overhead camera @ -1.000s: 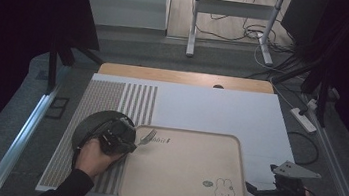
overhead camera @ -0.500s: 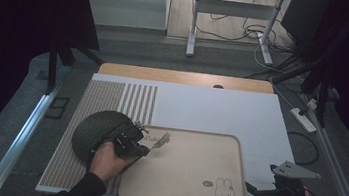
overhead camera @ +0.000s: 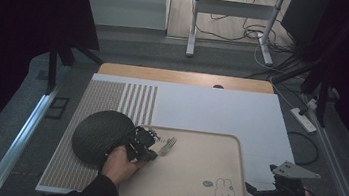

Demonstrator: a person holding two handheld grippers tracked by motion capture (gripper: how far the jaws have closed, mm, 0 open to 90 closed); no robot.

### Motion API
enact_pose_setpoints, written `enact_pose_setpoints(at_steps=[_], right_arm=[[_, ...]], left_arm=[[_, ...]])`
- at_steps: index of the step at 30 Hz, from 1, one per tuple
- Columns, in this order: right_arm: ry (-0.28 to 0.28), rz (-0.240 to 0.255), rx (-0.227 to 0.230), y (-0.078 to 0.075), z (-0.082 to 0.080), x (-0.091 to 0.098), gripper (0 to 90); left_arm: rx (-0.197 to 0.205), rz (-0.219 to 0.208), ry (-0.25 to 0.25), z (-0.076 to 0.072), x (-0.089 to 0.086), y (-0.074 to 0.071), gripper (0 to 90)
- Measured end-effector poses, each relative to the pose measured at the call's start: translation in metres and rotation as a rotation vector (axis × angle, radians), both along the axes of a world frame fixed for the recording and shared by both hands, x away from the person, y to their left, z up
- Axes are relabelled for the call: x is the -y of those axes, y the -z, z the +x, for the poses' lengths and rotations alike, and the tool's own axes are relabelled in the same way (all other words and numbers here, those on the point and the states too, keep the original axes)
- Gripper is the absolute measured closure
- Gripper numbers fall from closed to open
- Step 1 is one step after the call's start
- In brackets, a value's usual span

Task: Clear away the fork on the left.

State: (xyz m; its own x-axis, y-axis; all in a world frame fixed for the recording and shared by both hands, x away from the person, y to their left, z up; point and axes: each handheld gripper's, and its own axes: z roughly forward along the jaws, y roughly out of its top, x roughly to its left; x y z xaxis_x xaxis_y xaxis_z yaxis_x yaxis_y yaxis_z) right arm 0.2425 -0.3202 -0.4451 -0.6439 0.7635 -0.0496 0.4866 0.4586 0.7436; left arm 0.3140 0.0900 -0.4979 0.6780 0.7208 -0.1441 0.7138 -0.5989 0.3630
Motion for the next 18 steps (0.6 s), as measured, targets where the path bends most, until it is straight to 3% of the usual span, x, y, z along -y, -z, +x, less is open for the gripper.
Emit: enact_pose_setpoints(at_steps=[3, 7, 9, 11, 13, 16, 18], right_arm=[[-0.002, 0.0, 0.0, 0.0, 0.0, 0.0, 0.0], [-0.004, 0.001, 0.0, 0.0, 0.0, 0.0, 0.0], [-0.004, 0.002, 0.0, 0.0, 0.0, 0.0, 0.0], [-0.005, 0.002, -0.001, 0.0, 0.0, 0.0, 0.0], [-0.004, 0.002, -0.002, 0.0, 0.0, 0.0, 0.0], [-0.005, 0.003, -0.001, 0.0, 0.0, 0.0, 0.0], [-0.006, 0.003, -0.001, 0.0, 0.0, 0.0, 0.0]], left_arm=[[-0.003, 0.031, 0.013, 0.0, 0.003, 0.006, 86.1], [0.015, 0.024, 0.029, 0.0, 0.002, 0.006, 84.3], [0.046, -0.001, 0.04, -0.001, 0.002, 0.002, 77.7], [0.081, -0.068, 0.065, -0.004, 0.005, -0.007, 70.9], [0.085, -0.075, 0.078, -0.005, 0.007, -0.008, 71.5], [0.08, -0.048, 0.112, -0.007, 0.014, -0.004, 86.2], [0.061, -0.028, 0.12, -0.006, 0.017, 0.002, 89.3]])
